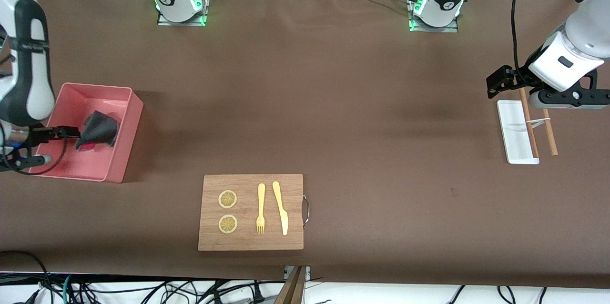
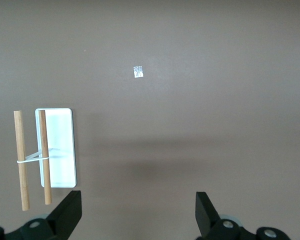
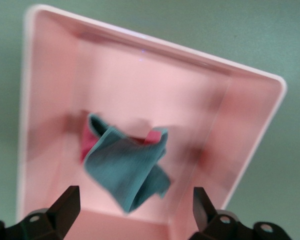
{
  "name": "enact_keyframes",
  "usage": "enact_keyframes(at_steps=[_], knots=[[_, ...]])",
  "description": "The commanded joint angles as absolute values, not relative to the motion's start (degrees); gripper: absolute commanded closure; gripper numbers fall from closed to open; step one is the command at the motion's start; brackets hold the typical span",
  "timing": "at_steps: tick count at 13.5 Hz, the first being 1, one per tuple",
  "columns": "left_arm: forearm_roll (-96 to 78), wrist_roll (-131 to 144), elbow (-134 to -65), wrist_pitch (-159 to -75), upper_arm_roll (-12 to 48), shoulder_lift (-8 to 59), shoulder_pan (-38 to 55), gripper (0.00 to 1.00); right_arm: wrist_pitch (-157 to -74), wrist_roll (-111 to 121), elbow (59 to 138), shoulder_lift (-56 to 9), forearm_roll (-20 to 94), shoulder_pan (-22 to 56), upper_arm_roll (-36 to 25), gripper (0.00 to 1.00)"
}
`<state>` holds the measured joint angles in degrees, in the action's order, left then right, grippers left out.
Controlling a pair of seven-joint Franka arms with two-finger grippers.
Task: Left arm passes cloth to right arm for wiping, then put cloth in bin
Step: 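Open the right gripper to drop the cloth into the bin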
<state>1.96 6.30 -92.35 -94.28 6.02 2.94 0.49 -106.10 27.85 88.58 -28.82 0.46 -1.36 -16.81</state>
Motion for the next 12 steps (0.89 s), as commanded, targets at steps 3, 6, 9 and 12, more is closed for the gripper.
enact_keyframes(at_steps=[3, 6, 9, 12], knots=[[3.25, 5.36, -91.23, -93.6, 5.89, 3.16, 0.88, 0.0, -99.67, 27.86, 87.36, -22.16, 0.18, -1.67, -13.37, 0.0], [3.25, 5.36, -91.23, -93.6, 5.89, 3.16, 0.88, 0.0, -96.95, 24.72, 87.36, -18.73, -1.4, -1.67, -10.12, 0.0], [3.25, 5.36, -91.23, -93.6, 5.89, 3.16, 0.88, 0.0, -93.53, 14.44, 87.36, -15.92, -4.74, -1.58, -4.76, 0.0], [3.25, 5.36, -91.23, -93.6, 5.89, 3.16, 0.88, 0.0, -90.71, 7.85, 87.36, -12.4, -4.83, -1.67, -1.59, 0.0]])
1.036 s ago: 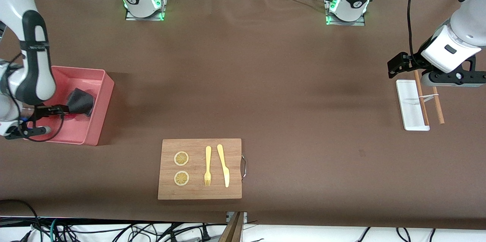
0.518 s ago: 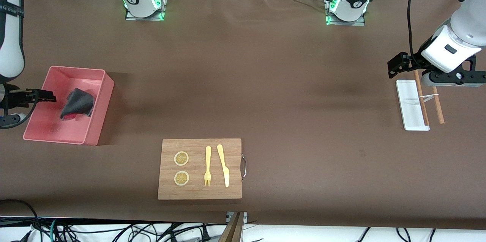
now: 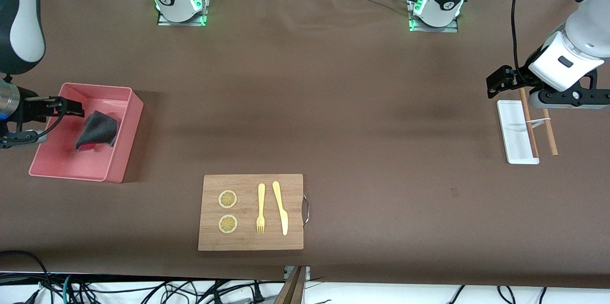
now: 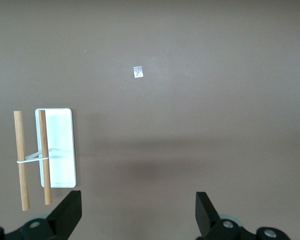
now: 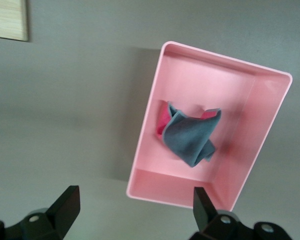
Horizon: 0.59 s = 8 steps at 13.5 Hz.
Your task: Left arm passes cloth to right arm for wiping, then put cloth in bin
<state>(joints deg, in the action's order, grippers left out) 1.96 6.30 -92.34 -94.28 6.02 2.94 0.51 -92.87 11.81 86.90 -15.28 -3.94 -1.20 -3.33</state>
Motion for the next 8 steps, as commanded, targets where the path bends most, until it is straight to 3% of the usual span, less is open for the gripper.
enact_keyframes(at_steps=[1, 8], knots=[[3.25, 5.36, -91.23, -93.6, 5.89, 3.16, 0.88, 0.0, -89.83, 5.13, 87.36, -11.7, -4.83, -1.67, -1.06, 0.0], [3.25, 5.36, -91.14, -93.6, 5.89, 3.34, 0.88, 0.0, -89.2, 4.48, 89.3, -2.22, -4.13, -2.19, 1.76, 0.0]])
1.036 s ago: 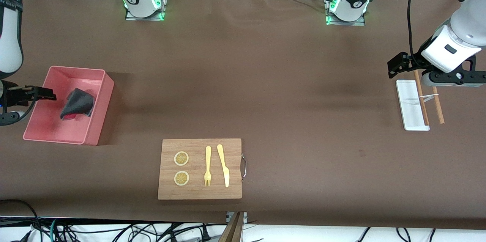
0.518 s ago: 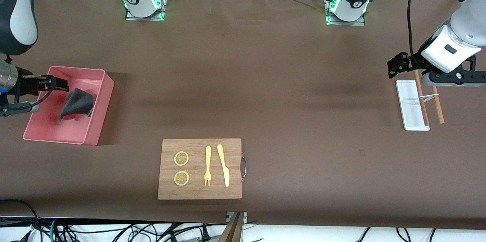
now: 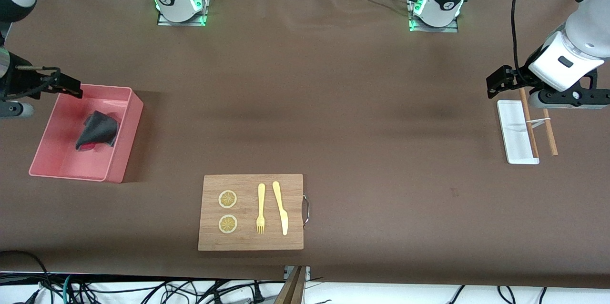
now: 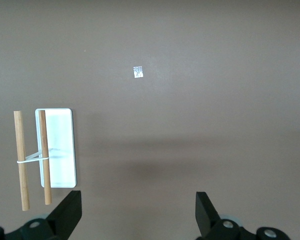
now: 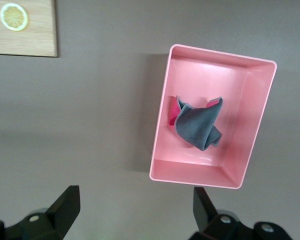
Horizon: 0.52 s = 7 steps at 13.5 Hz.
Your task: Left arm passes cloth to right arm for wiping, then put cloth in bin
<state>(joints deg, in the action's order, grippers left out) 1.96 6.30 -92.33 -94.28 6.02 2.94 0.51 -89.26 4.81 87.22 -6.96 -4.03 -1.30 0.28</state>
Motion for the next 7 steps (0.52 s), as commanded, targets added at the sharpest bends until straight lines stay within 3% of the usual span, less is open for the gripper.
enact_keyframes(at_steps=[1, 7], knots=[[3.25, 5.36, -91.14, -93.26, 5.89, 3.25, 0.88, 0.0, -89.3, 4.4, 89.3, -0.89, -4.13, -2.46, 1.93, 0.0], [3.25, 4.48, -90.97, -93.16, 5.71, 3.43, 0.62, 0.0, -86.31, 3.0, 90.09, 1.32, -3.52, -5.18, 6.24, 0.0]])
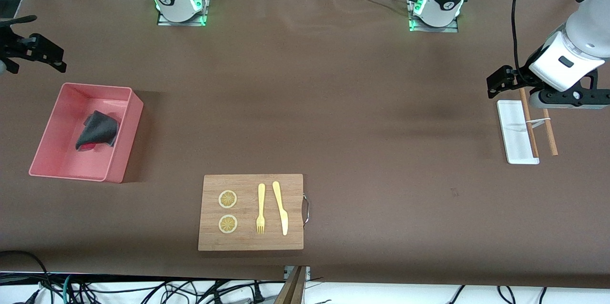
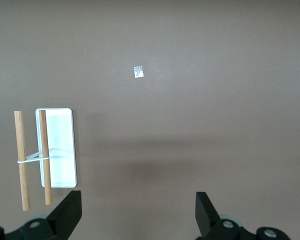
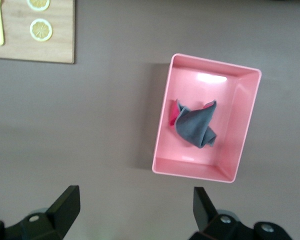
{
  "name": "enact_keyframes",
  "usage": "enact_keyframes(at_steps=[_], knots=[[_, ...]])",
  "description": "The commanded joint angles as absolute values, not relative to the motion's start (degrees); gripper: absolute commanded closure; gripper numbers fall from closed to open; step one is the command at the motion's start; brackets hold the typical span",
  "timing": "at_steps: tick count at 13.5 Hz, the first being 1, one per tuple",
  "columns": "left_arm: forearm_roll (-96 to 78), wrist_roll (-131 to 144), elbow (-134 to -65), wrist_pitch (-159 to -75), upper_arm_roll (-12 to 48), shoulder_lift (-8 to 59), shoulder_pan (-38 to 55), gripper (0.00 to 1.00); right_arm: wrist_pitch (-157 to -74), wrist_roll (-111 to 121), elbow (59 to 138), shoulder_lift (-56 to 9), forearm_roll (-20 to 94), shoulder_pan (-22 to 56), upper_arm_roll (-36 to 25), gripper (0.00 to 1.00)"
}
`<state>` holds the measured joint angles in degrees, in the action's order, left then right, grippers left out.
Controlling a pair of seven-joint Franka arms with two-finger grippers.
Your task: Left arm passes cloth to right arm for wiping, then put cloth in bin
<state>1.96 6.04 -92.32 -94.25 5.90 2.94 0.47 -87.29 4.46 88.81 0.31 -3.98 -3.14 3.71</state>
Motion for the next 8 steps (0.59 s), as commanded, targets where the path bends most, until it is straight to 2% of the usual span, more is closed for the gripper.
enact_keyframes(at_steps=[1, 8], knots=[[3.25, 4.57, -90.88, -93.25, 5.71, 3.43, 0.7, 0.0, -86.31, 2.73, 90.09, 1.23, -3.17, -5.19, 6.24, 0.0], [3.25, 4.57, -90.88, -93.25, 5.89, 3.43, 0.97, 0.0, -86.04, -1.14, 89.91, 0.79, -0.79, -5.19, 5.98, 0.0]])
